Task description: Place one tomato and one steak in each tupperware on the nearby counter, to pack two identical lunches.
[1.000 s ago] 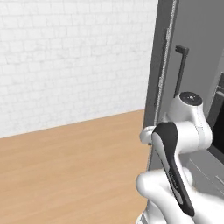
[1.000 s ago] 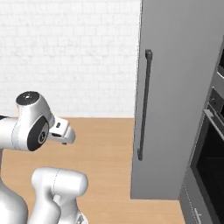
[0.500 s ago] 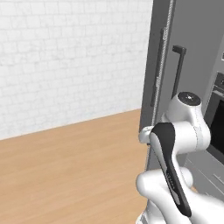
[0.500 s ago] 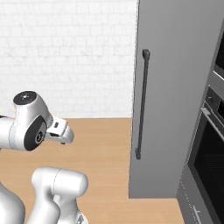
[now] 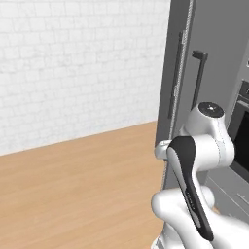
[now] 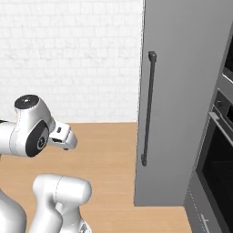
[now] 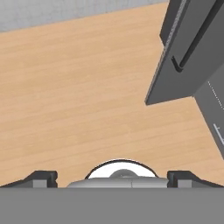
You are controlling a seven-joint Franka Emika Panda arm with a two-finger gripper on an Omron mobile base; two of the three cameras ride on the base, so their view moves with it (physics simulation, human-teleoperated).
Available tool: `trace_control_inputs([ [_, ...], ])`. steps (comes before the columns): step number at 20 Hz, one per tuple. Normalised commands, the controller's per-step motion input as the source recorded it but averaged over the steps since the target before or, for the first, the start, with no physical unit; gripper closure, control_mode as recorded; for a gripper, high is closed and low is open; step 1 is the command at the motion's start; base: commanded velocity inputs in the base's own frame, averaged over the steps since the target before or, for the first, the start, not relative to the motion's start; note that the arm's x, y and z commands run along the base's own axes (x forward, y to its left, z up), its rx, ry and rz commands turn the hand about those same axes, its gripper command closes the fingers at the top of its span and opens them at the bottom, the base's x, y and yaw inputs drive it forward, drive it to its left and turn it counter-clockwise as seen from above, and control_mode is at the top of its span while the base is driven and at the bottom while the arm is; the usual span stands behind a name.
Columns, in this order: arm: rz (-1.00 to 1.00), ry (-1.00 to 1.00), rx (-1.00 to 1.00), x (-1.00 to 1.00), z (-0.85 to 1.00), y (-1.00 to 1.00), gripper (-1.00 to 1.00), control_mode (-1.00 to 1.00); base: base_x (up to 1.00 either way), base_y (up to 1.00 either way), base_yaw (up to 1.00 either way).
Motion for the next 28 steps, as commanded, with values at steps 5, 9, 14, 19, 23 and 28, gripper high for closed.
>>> trace_control_inputs([
  [5,0.00,0.00,0.00,0.00,0.00,0.00,-1.00,1.00,0.20,-0.60,0.43],
  [9,0.00,0.00,0.00,0.00,0.00,0.00,-1.00,1.00,0.27,-0.31,0.72],
  [14,0.00,0.00,0.00,0.00,0.00,0.00,-1.00,1.00,1.00,0.30,0.17],
  [19,0.00,0.00,0.00,0.00,0.00,0.00,-1.00,1.00,1.00,0.00,-0.16],
  [23,0.00,0.00,0.00,0.00,0.00,0.00,-1.00,1.00,1.00,0.00,-0.15],
  [28,0.00,0.00,0.00,0.00,0.00,0.00,-1.00,1.00,1.00,0.11,-0.39],
])
